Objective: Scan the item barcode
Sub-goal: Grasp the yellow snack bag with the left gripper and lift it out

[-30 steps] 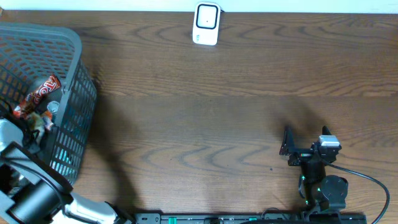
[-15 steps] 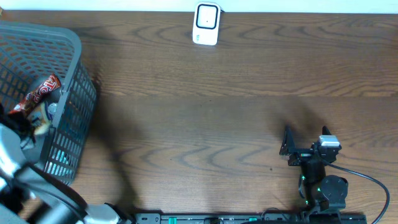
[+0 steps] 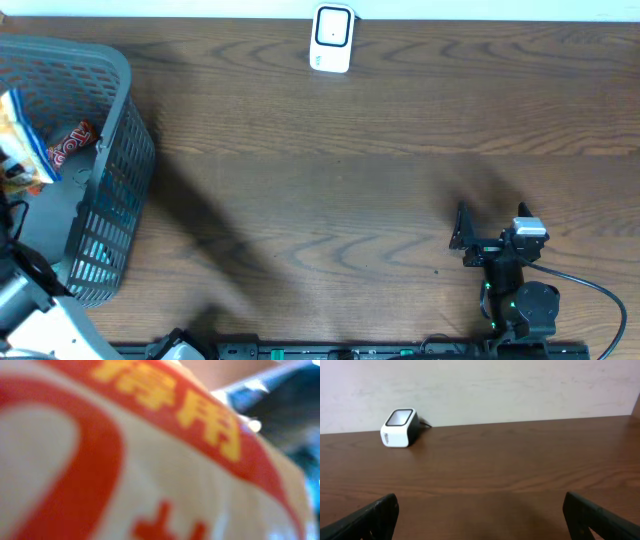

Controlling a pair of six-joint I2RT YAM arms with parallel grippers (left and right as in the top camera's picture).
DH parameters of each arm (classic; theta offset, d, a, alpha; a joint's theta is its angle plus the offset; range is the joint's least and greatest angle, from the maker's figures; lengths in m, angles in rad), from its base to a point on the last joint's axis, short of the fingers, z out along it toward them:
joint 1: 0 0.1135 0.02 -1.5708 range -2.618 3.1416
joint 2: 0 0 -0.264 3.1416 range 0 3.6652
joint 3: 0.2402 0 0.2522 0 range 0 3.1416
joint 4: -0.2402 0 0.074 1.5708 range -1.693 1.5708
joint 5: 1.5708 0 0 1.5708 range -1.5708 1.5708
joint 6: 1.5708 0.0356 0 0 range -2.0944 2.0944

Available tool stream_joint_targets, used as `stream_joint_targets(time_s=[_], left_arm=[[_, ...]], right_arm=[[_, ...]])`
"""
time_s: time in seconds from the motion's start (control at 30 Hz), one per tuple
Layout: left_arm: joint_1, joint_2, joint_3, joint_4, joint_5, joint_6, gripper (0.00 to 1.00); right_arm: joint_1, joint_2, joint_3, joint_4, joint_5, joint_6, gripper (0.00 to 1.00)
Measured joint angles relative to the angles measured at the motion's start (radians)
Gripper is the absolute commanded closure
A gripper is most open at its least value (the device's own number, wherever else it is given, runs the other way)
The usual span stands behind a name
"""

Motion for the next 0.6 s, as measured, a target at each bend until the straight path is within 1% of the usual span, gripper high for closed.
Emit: stream_joint_targets(time_s=[0.17, 0.3, 0.47, 0.6], left_arm=[[-0.012, 0.000, 0.000, 0.117, 0.251, 0.000, 0.92], [-0.045, 0.002, 0.000, 0.220, 0.417, 0.001, 0.92], [-0.109, -0.002, 0.000, 0.318, 0.546, 0.005, 0.93], [-0.215, -0.017, 0.000, 0.341, 0.613, 0.072, 0.93]], right_arm=[[0.000, 0.000, 0.000, 0.000, 0.000, 0.000, 0.01], [0.000, 0.000, 0.000, 0.000, 0.000, 0.000, 0.01], [0.000, 0.000, 0.000, 0.000, 0.000, 0.000, 0.01], [0.000, 0.000, 0.000, 0.000, 0.000, 0.000, 0.01]])
